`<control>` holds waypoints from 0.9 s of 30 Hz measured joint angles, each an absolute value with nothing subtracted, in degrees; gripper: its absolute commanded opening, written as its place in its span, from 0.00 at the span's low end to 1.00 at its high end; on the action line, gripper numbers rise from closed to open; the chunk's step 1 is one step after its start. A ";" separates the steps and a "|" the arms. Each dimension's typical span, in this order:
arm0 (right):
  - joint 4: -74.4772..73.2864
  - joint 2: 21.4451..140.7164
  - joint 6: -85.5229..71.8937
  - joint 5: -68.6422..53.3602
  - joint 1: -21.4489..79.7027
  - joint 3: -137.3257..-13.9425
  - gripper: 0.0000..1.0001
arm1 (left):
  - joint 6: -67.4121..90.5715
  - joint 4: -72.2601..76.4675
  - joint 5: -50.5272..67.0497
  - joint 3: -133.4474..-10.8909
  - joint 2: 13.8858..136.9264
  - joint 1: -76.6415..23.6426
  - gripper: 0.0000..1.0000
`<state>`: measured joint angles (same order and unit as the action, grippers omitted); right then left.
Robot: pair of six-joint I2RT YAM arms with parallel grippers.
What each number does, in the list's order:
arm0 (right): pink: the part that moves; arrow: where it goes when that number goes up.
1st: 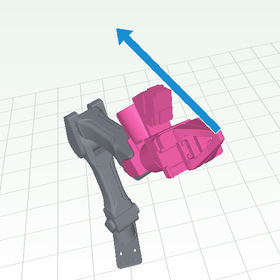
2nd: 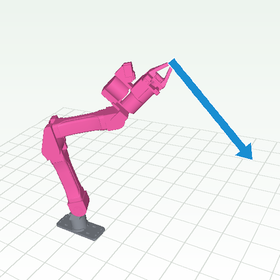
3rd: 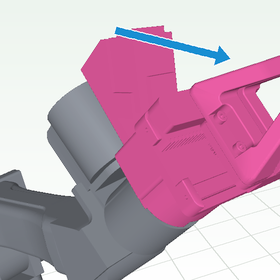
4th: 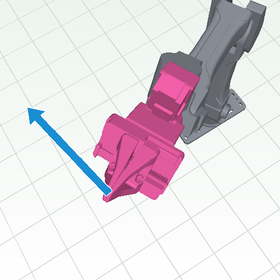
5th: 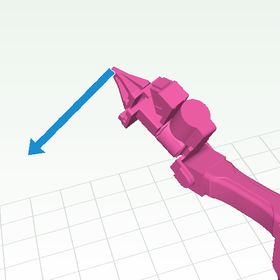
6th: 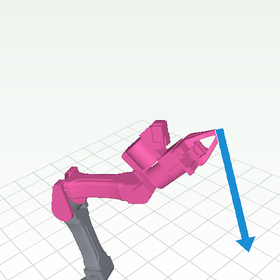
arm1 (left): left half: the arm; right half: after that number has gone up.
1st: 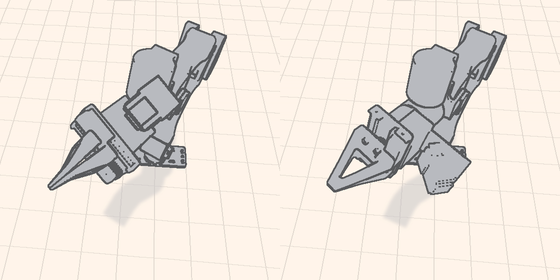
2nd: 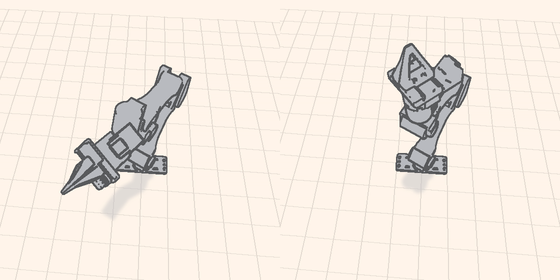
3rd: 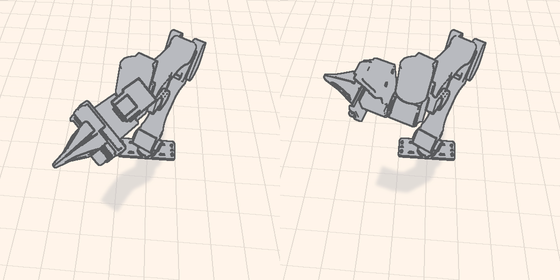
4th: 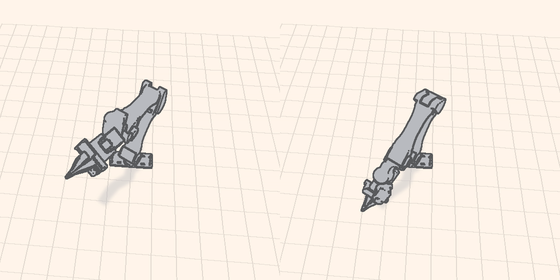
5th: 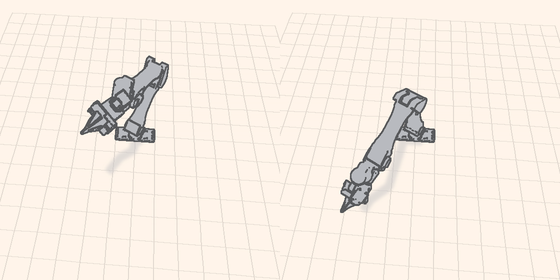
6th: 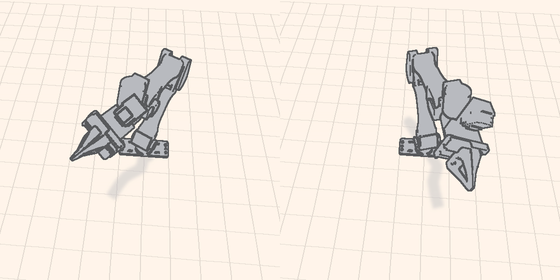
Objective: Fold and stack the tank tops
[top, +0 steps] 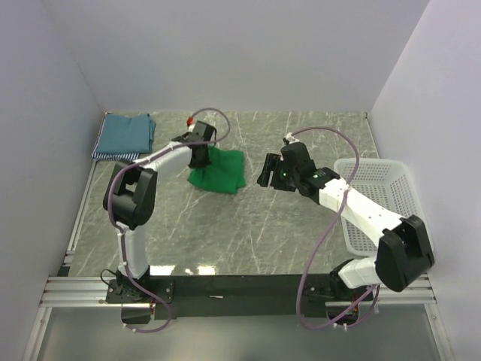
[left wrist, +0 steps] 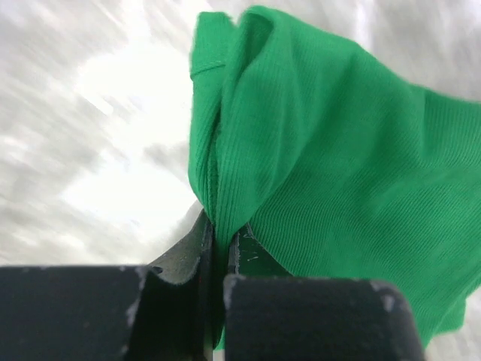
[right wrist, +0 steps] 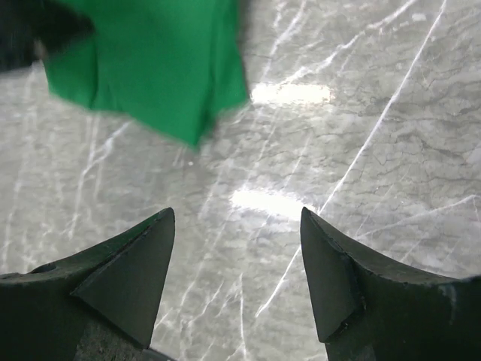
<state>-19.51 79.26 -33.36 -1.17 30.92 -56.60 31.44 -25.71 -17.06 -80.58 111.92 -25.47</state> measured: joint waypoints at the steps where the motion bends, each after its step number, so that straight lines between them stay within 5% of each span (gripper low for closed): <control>1: -19.77 78.30 -33.32 -1.34 30.92 -56.60 0.74 | 30.17 -26.39 -18.63 -82.67 112.99 -24.43 0.00; 12: -20.16 76.34 -32.69 -4.95 30.92 -55.64 0.74 | 17.72 -30.22 -31.35 -101.21 122.80 -11.97 0.00; 27: -18.57 81.65 -31.59 -10.50 30.92 -55.61 0.74 | 7.64 -32.47 -33.80 -119.17 129.32 -6.90 0.00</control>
